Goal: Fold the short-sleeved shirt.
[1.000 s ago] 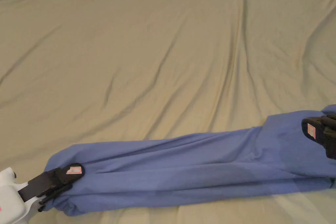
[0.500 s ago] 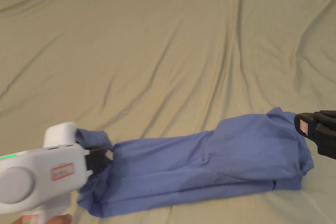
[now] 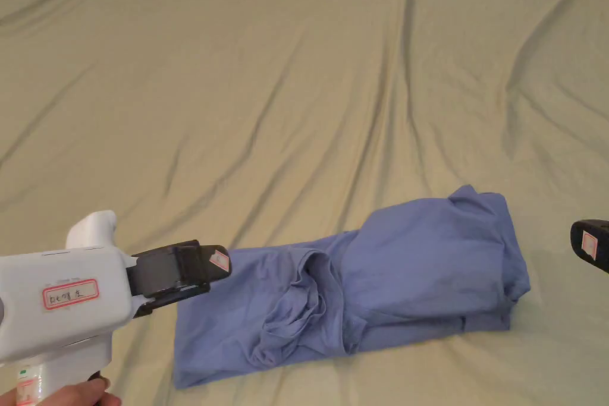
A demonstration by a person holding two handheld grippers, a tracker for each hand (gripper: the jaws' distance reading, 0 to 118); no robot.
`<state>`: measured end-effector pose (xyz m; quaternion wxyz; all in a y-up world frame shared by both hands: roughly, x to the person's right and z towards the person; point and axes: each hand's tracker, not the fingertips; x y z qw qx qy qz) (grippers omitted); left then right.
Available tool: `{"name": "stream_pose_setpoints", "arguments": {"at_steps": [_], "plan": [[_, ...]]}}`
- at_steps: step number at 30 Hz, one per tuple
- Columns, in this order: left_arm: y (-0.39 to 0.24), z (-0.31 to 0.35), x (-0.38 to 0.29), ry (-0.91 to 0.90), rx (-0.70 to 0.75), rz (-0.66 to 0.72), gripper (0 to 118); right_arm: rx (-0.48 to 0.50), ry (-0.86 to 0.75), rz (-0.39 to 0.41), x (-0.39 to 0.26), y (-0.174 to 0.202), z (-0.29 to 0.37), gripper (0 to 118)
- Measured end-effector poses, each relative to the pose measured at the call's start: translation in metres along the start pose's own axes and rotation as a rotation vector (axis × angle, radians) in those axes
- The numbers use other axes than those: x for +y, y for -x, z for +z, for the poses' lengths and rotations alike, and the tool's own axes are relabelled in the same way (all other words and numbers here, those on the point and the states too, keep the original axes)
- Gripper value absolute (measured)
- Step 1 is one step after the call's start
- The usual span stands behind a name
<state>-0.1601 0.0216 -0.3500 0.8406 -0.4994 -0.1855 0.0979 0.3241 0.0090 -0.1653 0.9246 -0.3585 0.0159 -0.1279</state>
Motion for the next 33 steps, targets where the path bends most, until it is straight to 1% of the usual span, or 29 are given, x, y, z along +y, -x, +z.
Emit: {"name": "stream_pose_setpoints", "arguments": {"at_steps": [1, 2, 3, 4, 5, 6, 7, 10, 13, 15, 16, 17, 19, 21, 23, 24, 27, 29, 33], "plan": [[0.003, 0.005, -0.006, -0.05, 0.06, -0.033, 70, 0.003, 0.001, 0.002, -0.001, 0.002, -0.001, 2], [0.005, 0.006, -0.008, -0.076, 0.103, -0.095, 7, 0.008, 0.003, 0.007, -0.001, 0.004, -0.002, 2], [0.001, -0.004, -0.009, -0.03, 0.128, -0.084, 0, 0.012, 0.006, 0.01, -0.001, 0.006, -0.003, 2], [0.004, -0.014, -0.012, -0.028, 0.166, -0.046, 0, 0.015, 0.01, 0.013, -0.001, 0.007, -0.004, 2], [0.003, -0.028, -0.015, 0.033, 0.131, -0.016, 0, 0.017, 0.011, 0.016, -0.002, 0.008, -0.004, 2], [-0.004, -0.043, -0.019, 0.079, 0.113, -0.043, 0, 0.018, 0.014, 0.018, -0.002, 0.009, -0.004, 2], [-0.019, -0.057, -0.022, 0.075, 0.125, -0.069, 0, 0.018, 0.017, 0.02, -0.002, 0.009, -0.004, 2], [-0.059, -0.111, -0.036, 0.164, 0.119, -0.153, 0, 0.004, 0.025, 0.022, -0.004, 0.008, -0.001, 2], [-0.107, -0.155, -0.051, 0.264, 0.073, -0.247, 0, -0.02, 0.035, 0.024, -0.006, 0.004, 0.001, 2], [-0.141, -0.159, -0.059, 0.228, 0.139, -0.369, 0, -0.038, 0.04, 0.027, -0.007, 0.001, 0.003, 2], [-0.153, -0.161, -0.059, 0.226, 0.133, -0.388, 0, -0.039, 0.042, 0.023, -0.007, -0.001, 0.003, 2], [-0.162, -0.162, -0.058, 0.223, 0.117, -0.39, 0, -0.037, 0.045, 0.017, -0.008, -0.002, 0.002, 2], [-0.172, -0.157, -0.056, 0.228, 0.03, -0.385, 0, -0.031, 0.048, 0.01, -0.008, -0.003, 0.0, 2], [-0.176, -0.156, -0.053, 0.25, -0.054, -0.347, 0, -0.029, 0.049, 0.011, -0.007, -0.002, 0.0, 2], [-0.168, -0.143, -0.046, 0.246, -0.14, -0.289, 0, -0.024, 0.04, 0.014, -0.005, 0.0, 0.003, 2], [-0.162, -0.133, -0.044, 0.238, -0.199, -0.239, 0, -0.018, 0.034, 0.013, -0.004, 0.001, 0.005, 2], [-0.133, -0.094, -0.031, 0.175, -0.338, -0.131, 0, -0.005, 0.023, 0.011, 0.0, 0.004, 0.007, 2], [-0.107, -0.069, -0.027, 0.136, -0.377, -0.107, 0, 0.003, 0.02, 0.016, 0.003, 0.009, 0.006, 2], [-0.04, -0.031, -0.02, 0.1, -0.359, -0.069, 0, 0.032, 0.027, 0.036, 0.005, 0.024, 0.002, 2]]}}
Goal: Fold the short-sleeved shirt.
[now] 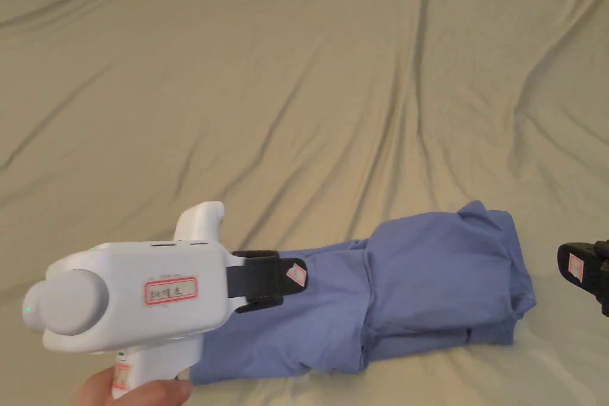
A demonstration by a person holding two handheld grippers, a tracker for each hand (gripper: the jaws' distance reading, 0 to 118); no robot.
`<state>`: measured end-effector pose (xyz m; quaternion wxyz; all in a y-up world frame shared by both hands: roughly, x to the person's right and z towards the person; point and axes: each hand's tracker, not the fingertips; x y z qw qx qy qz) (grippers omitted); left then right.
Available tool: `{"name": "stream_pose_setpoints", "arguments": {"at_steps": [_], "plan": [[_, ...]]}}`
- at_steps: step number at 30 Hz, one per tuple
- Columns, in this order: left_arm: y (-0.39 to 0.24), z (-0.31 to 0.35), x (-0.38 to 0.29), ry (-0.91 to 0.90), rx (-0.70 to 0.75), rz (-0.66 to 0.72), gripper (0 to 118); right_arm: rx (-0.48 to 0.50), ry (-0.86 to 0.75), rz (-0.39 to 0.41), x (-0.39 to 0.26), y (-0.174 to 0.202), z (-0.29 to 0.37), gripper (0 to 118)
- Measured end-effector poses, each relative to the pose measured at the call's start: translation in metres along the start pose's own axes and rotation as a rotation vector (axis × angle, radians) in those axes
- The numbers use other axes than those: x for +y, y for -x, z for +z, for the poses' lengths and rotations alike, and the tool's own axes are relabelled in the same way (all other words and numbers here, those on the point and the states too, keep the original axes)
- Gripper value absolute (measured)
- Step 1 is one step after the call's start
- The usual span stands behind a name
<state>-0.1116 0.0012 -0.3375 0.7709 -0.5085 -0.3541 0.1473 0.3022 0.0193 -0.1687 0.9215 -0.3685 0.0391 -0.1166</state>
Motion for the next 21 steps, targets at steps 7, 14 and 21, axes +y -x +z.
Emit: {"name": "stream_pose_setpoints", "arguments": {"at_steps": [7, 14, 21], "plan": [[0.119, 0.031, -0.014, -0.074, -0.078, 0.254, 93, 0.035, 0.037, 0.044, -0.001, 0.027, -0.014, 2], [0.165, -0.019, -0.031, -0.002, -0.073, 0.356, 93, 0.047, 0.07, 0.057, 0.002, 0.036, -0.026, 2], [0.151, -0.046, -0.03, -0.13, -0.157, 0.302, 17, 0.055, 0.078, 0.07, 0.008, 0.039, -0.034, 2]]}}
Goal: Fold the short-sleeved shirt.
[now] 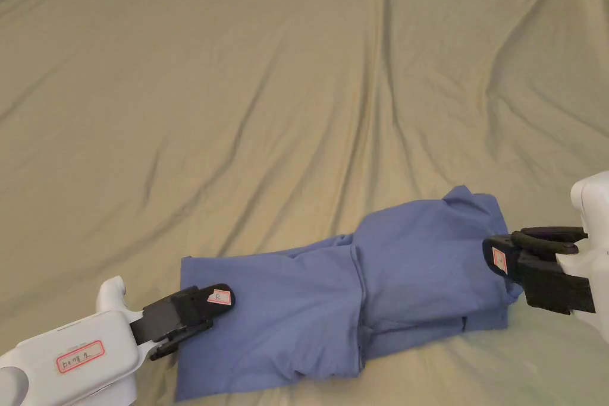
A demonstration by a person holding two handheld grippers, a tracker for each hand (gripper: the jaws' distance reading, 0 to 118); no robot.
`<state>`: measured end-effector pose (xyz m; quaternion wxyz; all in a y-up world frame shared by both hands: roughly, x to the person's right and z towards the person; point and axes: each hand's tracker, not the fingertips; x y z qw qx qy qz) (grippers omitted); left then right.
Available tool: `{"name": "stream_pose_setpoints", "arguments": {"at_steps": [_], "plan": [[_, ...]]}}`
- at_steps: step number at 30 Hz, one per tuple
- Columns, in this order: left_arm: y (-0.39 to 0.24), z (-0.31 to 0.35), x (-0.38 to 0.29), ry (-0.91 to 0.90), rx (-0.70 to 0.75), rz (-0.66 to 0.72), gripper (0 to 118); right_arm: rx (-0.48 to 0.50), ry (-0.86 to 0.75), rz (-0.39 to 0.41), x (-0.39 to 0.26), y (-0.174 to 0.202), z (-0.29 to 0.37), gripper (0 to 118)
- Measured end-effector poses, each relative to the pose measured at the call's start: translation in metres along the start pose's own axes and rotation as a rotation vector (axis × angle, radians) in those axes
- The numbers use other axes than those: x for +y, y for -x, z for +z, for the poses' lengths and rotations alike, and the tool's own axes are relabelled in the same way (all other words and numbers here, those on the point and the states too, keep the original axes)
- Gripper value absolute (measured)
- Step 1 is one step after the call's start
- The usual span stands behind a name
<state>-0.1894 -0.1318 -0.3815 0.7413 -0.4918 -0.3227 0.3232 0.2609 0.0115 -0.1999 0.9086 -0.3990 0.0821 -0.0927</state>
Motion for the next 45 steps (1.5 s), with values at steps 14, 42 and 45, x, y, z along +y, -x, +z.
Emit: {"name": "stream_pose_setpoints", "arguments": {"at_steps": [14, 42, 45], "plan": [[-0.013, 0.095, 0.005, -0.159, 0.158, 0.082, 6, 0.016, -0.04, 0.019, 0.009, 0.004, 0.008, 2], [-0.228, -0.097, 0.001, 0.115, 0.267, -0.157, 80, -0.077, -0.135, -0.221, -0.047, -0.099, 0.073, 2], [-0.243, -0.062, -0.007, 0.019, 0.41, -0.353, 62, -0.078, -0.135, -0.217, -0.044, -0.098, 0.068, 2]]}}
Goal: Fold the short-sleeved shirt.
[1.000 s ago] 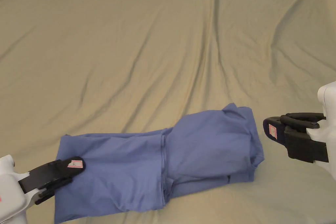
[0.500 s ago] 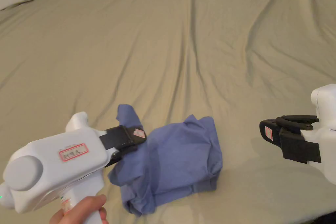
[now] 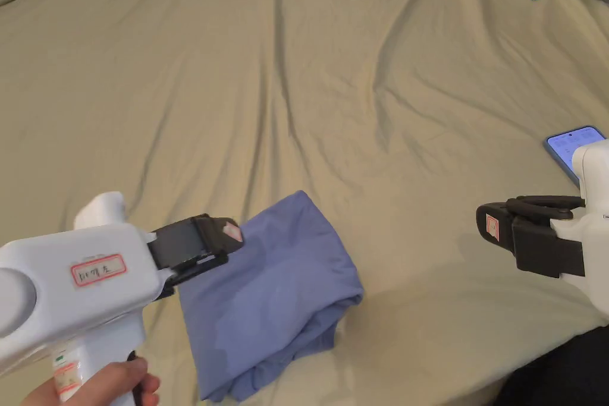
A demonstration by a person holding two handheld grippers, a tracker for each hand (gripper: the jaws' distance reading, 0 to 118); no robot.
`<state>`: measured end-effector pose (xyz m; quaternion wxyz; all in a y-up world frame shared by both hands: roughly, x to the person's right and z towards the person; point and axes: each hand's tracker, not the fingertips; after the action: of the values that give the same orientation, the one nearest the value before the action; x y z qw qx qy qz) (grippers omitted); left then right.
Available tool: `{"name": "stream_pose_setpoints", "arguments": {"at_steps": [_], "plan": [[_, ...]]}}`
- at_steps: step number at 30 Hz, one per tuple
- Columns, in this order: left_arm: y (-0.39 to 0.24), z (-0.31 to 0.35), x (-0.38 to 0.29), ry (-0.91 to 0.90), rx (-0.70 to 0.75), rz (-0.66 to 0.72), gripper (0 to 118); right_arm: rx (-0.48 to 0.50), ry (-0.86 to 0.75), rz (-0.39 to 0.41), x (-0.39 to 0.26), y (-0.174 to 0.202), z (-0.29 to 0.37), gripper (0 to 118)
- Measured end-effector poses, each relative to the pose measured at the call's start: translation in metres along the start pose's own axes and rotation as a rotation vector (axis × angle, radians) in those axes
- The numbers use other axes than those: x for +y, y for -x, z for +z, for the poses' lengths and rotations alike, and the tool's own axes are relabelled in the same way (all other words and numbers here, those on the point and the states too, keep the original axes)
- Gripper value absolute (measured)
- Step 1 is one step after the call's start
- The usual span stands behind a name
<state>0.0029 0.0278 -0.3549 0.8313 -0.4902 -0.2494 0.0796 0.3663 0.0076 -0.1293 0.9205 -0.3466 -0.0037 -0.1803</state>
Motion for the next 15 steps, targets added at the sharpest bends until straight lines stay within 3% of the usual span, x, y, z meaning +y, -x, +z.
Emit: {"name": "stream_pose_setpoints", "arguments": {"at_steps": [1, 2, 4, 6, 9, 11, 15], "plan": [[-0.006, 0.0, -0.004, -0.03, 0.032, -0.101, 29, -0.001, 0.002, 0.004, 0.001, 0.001, -0.001, 2], [-0.015, -0.007, -0.008, -0.012, 0.08, -0.2, 6, -0.002, 0.004, 0.008, 0.001, 0.003, -0.002, 2], [-0.03, -0.037, -0.017, 0.059, 0.115, -0.215, 6, -0.006, 0.01, 0.015, 0.001, 0.005, -0.004, 2], [-0.051, -0.072, -0.028, 0.152, -0.018, -0.257, 6, -0.013, 0.013, 0.018, 0.0, 0.006, -0.002, 2], [-0.091, -0.117, -0.05, 0.234, -0.06, -0.387, 6, -0.038, 0.032, 0.019, -0.003, 0.005, 0.0, 2], [-0.106, -0.14, -0.061, 0.275, -0.024, -0.439, 6, -0.066, 0.045, 0.021, -0.004, 0.002, 0.001, 2], [-0.101, -0.157, -0.071, 0.296, -0.079, -0.395, 6, -0.079, 0.058, 0.015, -0.008, -0.003, 0.002, 2]]}}
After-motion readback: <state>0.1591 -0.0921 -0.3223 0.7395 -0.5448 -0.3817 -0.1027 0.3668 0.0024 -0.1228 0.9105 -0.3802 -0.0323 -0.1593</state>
